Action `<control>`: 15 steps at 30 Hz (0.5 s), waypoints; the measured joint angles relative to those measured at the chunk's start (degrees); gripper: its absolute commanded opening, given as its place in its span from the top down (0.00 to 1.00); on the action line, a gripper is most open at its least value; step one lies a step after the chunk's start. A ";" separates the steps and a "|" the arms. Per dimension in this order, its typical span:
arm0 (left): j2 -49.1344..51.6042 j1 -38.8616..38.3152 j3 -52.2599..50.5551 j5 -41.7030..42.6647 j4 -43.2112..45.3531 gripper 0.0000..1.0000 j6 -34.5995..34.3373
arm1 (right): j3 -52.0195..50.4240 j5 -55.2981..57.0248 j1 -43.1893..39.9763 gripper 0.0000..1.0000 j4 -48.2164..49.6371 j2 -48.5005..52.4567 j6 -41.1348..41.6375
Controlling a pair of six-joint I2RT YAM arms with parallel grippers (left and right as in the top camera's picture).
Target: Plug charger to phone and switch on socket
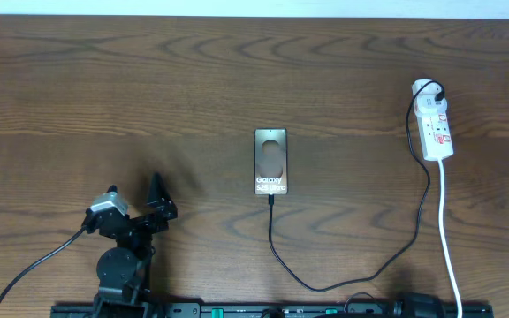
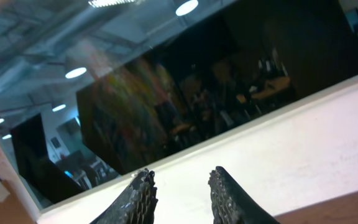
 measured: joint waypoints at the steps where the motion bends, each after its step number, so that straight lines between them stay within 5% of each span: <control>1: 0.28 0.00 0.00 0.13 -0.02 0.03 0.22 | 0.00 -0.17 0.00 0.73 0.00 -0.68 0.00; 15: 1.66 0.00 0.00 0.35 -0.02 0.02 0.46 | 0.00 -9.14 0.00 0.65 0.85 -8.98 0.04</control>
